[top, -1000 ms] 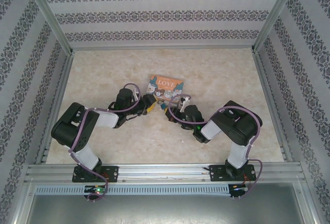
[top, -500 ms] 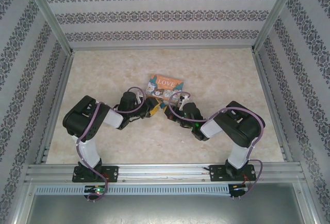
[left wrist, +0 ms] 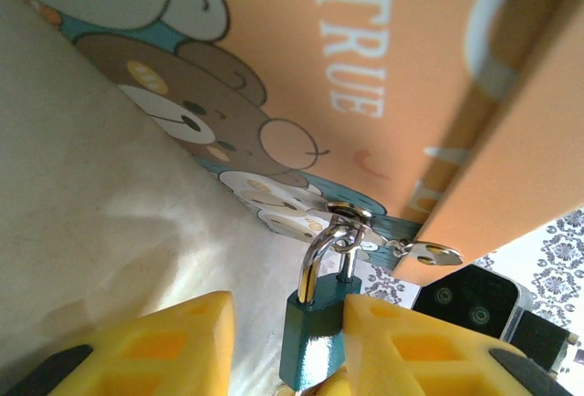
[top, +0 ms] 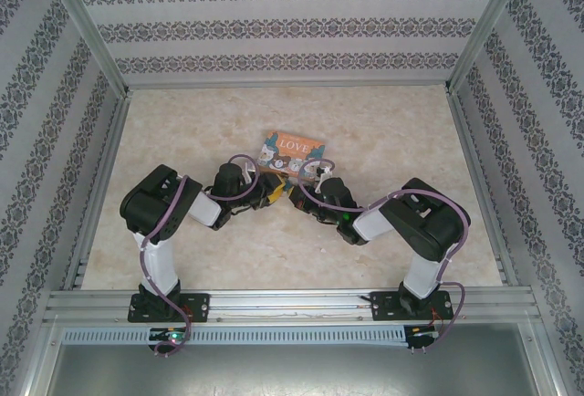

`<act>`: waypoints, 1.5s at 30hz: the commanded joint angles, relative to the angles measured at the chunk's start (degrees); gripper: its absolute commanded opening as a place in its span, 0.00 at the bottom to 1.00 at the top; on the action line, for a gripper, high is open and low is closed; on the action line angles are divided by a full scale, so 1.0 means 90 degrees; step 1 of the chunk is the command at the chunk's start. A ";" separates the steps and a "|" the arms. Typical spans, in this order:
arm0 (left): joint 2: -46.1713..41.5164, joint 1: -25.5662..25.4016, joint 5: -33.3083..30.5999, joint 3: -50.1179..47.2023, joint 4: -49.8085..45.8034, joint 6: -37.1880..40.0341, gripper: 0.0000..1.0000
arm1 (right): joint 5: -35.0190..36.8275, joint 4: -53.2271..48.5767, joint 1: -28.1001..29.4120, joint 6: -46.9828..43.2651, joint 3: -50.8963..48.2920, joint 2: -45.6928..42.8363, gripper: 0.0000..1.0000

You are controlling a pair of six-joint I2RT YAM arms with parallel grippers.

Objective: Unlock the padlock with the key

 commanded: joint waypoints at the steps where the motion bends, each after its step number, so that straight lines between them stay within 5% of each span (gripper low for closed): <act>1: 0.0142 -0.0111 0.0010 0.0128 0.0297 -0.0123 0.35 | -0.0365 0.0276 0.0015 0.0194 0.0236 -0.0151 0.00; 10: 0.0220 -0.0155 0.0033 0.0291 0.0306 -0.0161 0.34 | -0.0440 0.0182 0.0015 0.0379 0.0268 -0.0181 0.00; 17: 0.0236 -0.0166 0.0028 0.0305 0.0293 -0.0162 0.21 | -0.0399 0.0116 0.0026 0.0463 0.0211 -0.0256 0.00; 29: -0.0478 -0.0165 -0.0150 0.0327 -0.0629 0.0147 0.04 | 0.0312 -0.0718 0.0013 -0.0355 -0.0232 -0.1368 0.30; 38: -0.1480 -0.0169 -0.0429 0.0397 -0.2433 0.0114 0.00 | 0.1389 -0.3369 0.0286 -0.3442 0.0023 -0.3498 0.45; 45: -0.2077 -0.0165 -0.0375 0.0549 -0.3529 -0.0148 0.00 | 0.1980 -0.4281 0.0655 -0.6615 0.0291 -0.4453 0.63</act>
